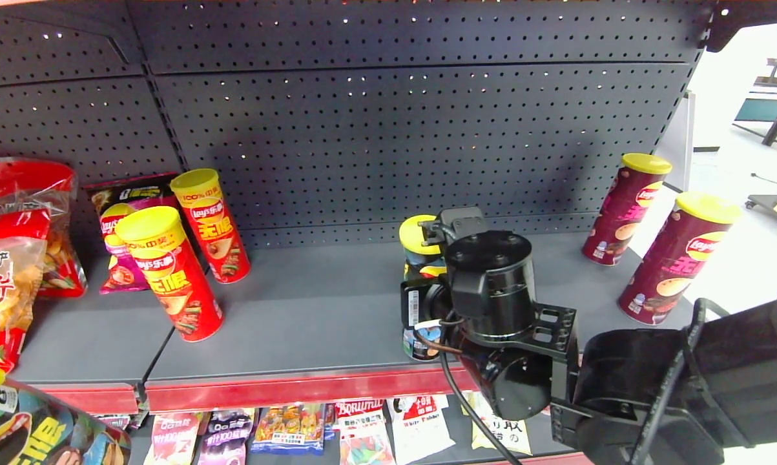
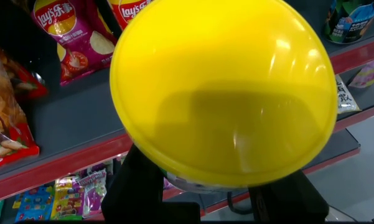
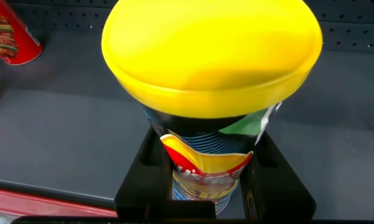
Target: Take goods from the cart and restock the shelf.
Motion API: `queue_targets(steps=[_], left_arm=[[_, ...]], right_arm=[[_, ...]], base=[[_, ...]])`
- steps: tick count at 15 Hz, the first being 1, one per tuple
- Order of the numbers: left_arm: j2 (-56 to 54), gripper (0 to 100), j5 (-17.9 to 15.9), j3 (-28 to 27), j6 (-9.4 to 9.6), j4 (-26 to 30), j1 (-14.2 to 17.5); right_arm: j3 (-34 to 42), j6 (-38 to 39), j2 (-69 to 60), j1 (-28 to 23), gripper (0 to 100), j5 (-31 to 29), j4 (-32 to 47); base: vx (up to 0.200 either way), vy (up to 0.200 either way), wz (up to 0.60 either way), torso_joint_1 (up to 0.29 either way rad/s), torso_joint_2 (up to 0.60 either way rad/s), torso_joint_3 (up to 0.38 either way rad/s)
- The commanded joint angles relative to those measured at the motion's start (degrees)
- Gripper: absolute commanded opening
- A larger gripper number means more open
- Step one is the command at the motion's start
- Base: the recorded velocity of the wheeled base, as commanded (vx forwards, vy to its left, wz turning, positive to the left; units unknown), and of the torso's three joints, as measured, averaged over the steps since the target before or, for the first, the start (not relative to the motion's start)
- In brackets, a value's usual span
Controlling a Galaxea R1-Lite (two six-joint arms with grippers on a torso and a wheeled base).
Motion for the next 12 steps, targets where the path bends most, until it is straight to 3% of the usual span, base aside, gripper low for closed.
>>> queue_targets(steps=[1,2,3,12], left_arm=[[0.04,0,0.0,0.0,-0.01,-0.01,0.03],[0.04,0,0.0,0.0,-0.01,-0.01,0.03],[0.04,0,0.0,0.0,-0.01,-0.01,0.03],[0.31,0,0.0,0.09,-0.01,-0.01,0.03]], right_arm=[[0.03,0.04,0.2,0.03,0,0.02,-0.02],[-0.15,0.13,0.38,0.03,0,-0.07,-0.11],[-0.24,0.13,0.55,0.03,100,-0.42,-0.11],[0.2,0.57,-0.41,1.0,100,-2.27,-0.11]], base=[[0.0,0.0,0.0,0.0,0.0,0.0],[0.0,0.0,0.0,0.0,0.0,0.0],[0.0,0.0,0.0,0.0,0.0,0.0],[0.0,0.0,0.0,0.0,0.0,0.0]])
